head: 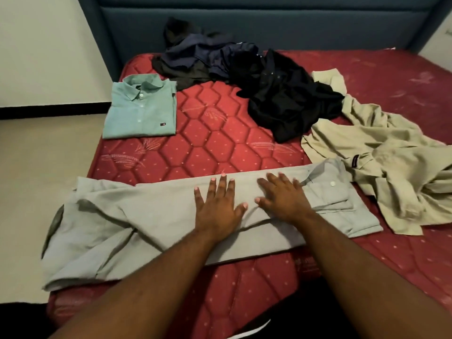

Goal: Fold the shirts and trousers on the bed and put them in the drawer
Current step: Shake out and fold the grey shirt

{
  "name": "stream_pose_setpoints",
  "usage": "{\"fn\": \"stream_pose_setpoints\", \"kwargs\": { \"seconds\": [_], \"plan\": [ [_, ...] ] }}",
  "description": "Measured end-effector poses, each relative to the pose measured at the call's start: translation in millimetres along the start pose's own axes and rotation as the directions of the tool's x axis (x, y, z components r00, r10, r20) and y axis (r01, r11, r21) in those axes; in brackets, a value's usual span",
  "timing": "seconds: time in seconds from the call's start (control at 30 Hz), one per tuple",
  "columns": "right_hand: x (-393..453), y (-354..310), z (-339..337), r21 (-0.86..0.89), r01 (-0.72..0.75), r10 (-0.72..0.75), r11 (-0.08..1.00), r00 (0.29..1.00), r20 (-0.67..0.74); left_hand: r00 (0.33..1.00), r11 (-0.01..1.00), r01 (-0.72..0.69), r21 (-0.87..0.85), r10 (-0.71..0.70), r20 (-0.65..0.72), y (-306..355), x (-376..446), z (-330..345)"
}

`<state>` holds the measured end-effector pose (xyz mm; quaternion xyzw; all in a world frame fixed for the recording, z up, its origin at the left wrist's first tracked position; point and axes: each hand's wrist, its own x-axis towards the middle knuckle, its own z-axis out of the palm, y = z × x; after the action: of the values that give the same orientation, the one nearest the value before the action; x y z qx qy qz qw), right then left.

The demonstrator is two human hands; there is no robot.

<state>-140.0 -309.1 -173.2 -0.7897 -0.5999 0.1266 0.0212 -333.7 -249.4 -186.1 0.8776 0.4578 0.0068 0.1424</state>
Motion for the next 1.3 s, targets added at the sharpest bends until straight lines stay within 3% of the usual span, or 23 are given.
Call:
{"fn": "stream_pose_setpoints", "kwargs": {
  "seconds": [0.07, 0.13, 0.27, 0.33, 0.4, 0.5, 0.57, 0.6, 0.67, 0.7, 0.73, 0.77, 0.8, 0.83, 0.87, 0.9, 0.97, 1.03, 1.1, 1.13, 1.2, 1.3],
  "plan": [
    [-2.5, 30.5, 13.2, -0.008, -0.147, 0.147, 0.989, 0.982, 0.115, 0.996, 0.998, 0.0, 0.06, -0.005, 0.09, -5.2, 0.9, 20.7],
    [-3.1, 45.5, 16.8, 0.053, -0.218, 0.209, 0.974, 0.967, 0.148, 0.997, 0.995, -0.006, 0.104, -0.002, 0.08, -12.3, 0.4, 31.7],
    [7.2, 33.3, 16.4, 0.022, -0.211, 0.209, 0.977, 0.976, 0.06, 0.996, 0.998, -0.016, 0.066, 0.01, 0.092, -14.7, 7.0, 30.3],
    [11.3, 30.8, 20.7, 0.063, -0.212, 0.207, 0.975, 0.975, 0.085, 0.992, 0.997, -0.041, 0.066, 0.032, 0.125, -20.1, 7.7, 26.3],
    [10.8, 29.4, 20.0, 0.091, -0.259, 0.243, 0.962, 0.958, 0.153, 0.984, 0.996, -0.077, 0.04, 0.069, 0.163, -24.8, 5.6, 15.7],
    [8.8, 25.8, 8.0, -0.045, -0.374, 0.377, 0.926, 0.923, 0.083, 0.97, 0.997, -0.076, -0.023, 0.08, 0.231, -31.6, 7.4, -10.6],
    [7.7, 3.4, -2.5, -0.19, -0.347, 0.354, 0.918, 0.935, 0.004, 0.999, 0.991, -0.035, -0.127, 0.037, 0.014, -60.0, -4.9, -30.1],
    [5.9, -9.7, -7.4, -0.24, -0.299, 0.3, 0.923, 0.953, -0.035, 0.978, 0.979, -0.05, -0.197, 0.008, -0.208, -75.7, -14.0, -38.9],
    [9.8, -47.3, -10.0, -0.195, -0.145, 0.131, 0.97, 0.988, -0.083, 0.809, 0.952, -0.053, -0.302, -0.136, -0.572, -123.2, -35.2, -58.0],
    [12.8, -66.3, -9.0, -0.128, -0.05, 0.04, 0.991, 0.996, -0.075, 0.717, 0.92, 0.018, -0.391, -0.284, -0.637, -153.0, -43.5, -62.2],
    [17.5, -89.0, -4.6, -0.056, 0.047, -0.051, 0.997, 0.997, -0.06, 0.629, 0.845, 0.123, -0.521, -0.472, -0.617, -184.6, -52.8, -68.4],
    [23.3, -106.9, 3.6, 0.018, 0.128, -0.127, 0.992, 0.991, -0.041, 0.539, 0.692, 0.207, -0.692, -0.67, -0.51, -211.3, -56.6, -73.7],
    [28.6, -129.9, 12.5, 0.094, 0.2, -0.198, 0.975, 0.98, -0.031, 0.448, 0.467, 0.242, -0.851, -0.832, -0.329, -237.3, -61.3, -82.0],
    [33.9, -147.3, 21.1, 0.175, 0.242, -0.243, 0.954, 0.97, -0.019, 0.403, 0.21, 0.25, -0.945, -0.91, -0.095, -257.4, -60.5, -88.2],
    [38.3, -163.7, 27.8, 0.248, 0.263, -0.268, 0.932, 0.963, -0.014, 0.403, 0.036, 0.275, -0.961, -0.912, 0.082, -273.2, -58.4, -93.1],
    [43.3, -180.6, 33.1, 0.294, 0.277, -0.285, 0.915, 0.958, -0.016, 0.432, -0.015, 0.319, -0.948, -0.888, 0.159, -286.8, -57.9, -98.3],
    [51.8, -202.6, 36.3, 0.313, 0.272, -0.285, 0.91, 0.959, -0.004, 0.493, 0.1, 0.414, -0.905, -0.86, 0.13, -298.7, -49.7, -103.6],
    [57.2, -214.8, 35.4, 0.278, 0.265, -0.283, 0.923, 0.959, 0.028, 0.617, 0.286, 0.421, -0.861, -0.786, 0.04, -295.3, -40.6, -108.6],
    [63.5, -223.7, 35.0, 0.248, 0.258, -0.277, 0.934, 0.96, 0.045, 0.756, 0.535, 0.402, -0.744, -0.652, -0.061, -297.3, -30.6, -112.6],
    [66.8, -226.0, 35.6, 0.242, 0.245, -0.262, 0.939, 0.964, 0.04, 0.792, 0.648, 0.431, -0.628, -0.606, -0.08, -300.8, -27.5, -114.2],
    [68.3, -222.9, 39.5, 0.248, 0.199, -0.207, 0.948, 0.978, 0.007, 0.779, 0.734, 0.496, -0.464, -0.612, -0.136, -308.9, -26.0, -115.3],
    [67.1, -220.1, 49.2, 0.269, 0.1, -0.082, 0.958, 0.994, -0.076, 0.73, 0.697, 0.614, -0.37, -0.68, -0.071, -323.5, -32.8, -103.2]
  ]
}}
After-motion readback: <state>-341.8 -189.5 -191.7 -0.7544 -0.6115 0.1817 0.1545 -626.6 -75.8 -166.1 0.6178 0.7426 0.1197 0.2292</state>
